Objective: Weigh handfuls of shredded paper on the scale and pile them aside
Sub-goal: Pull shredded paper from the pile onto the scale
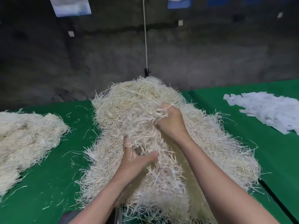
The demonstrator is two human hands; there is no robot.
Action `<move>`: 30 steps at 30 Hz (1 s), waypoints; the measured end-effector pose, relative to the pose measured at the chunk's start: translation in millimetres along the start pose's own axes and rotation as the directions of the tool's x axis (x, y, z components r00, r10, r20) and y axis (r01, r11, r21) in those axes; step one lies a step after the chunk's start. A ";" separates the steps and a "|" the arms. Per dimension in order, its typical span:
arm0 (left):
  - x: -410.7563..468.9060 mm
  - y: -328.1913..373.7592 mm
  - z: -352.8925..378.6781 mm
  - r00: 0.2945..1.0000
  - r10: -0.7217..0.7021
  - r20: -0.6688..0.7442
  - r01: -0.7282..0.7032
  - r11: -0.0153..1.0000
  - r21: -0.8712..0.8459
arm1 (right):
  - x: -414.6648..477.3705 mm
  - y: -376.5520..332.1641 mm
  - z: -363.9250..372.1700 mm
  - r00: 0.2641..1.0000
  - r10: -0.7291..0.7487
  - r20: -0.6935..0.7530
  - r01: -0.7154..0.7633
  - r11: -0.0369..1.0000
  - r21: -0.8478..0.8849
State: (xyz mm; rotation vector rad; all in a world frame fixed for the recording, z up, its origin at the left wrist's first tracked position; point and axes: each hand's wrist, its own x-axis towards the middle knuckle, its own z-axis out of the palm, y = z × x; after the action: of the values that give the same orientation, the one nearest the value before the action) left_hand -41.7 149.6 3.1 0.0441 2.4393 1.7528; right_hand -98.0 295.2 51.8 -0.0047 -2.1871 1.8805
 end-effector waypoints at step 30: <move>82.9 36.3 -59.4 0.977 -0.188 -0.102 0.078 0.758 -0.648 | -24.0 112.5 -68.8 0.869 0.348 0.352 0.124 0.534 -0.836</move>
State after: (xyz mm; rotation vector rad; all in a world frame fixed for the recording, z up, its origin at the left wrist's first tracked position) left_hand -133.4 114.0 48.2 -0.3485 1.7250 2.4920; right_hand -79.8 376.4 -53.2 0.1611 -3.3179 0.6582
